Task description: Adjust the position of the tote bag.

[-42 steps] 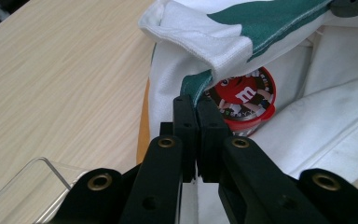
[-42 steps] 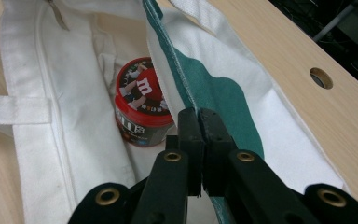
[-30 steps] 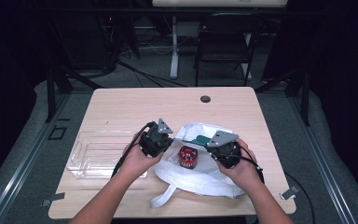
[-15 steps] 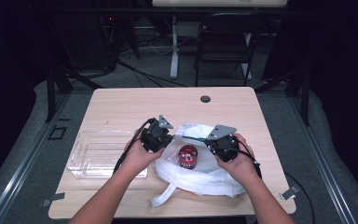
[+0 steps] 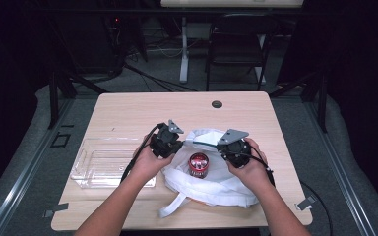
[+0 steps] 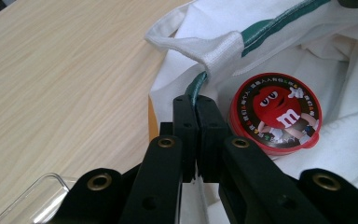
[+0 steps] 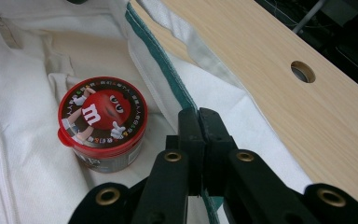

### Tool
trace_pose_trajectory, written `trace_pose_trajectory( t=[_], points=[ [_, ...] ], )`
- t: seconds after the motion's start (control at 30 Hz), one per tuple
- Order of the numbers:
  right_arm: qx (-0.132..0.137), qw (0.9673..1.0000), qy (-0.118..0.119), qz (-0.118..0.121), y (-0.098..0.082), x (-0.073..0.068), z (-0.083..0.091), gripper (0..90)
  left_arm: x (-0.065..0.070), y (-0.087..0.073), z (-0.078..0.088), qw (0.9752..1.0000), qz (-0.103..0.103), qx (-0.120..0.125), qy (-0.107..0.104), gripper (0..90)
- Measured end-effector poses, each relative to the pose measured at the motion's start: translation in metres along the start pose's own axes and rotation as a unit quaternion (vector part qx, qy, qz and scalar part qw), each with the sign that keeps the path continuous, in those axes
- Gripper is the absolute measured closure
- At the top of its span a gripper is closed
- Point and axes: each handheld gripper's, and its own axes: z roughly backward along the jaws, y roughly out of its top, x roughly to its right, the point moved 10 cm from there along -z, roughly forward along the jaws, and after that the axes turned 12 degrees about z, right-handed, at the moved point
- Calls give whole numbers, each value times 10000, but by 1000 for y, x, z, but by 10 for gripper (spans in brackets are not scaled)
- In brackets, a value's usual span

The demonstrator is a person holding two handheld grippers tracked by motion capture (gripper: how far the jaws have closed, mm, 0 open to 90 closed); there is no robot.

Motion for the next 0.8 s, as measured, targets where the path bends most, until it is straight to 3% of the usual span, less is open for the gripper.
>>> trace_pose_trajectory(
  t=[0.33,0.8],
  points=[
    [-53,9999,-15,-134,-1,4,-5,889,-4,2,-7,9998,171,-1,71,884],
    [-126,9997,-74,-219,-3,9,-16,890,-9,4,-20,9994,217,-115,245,885]
  ],
)
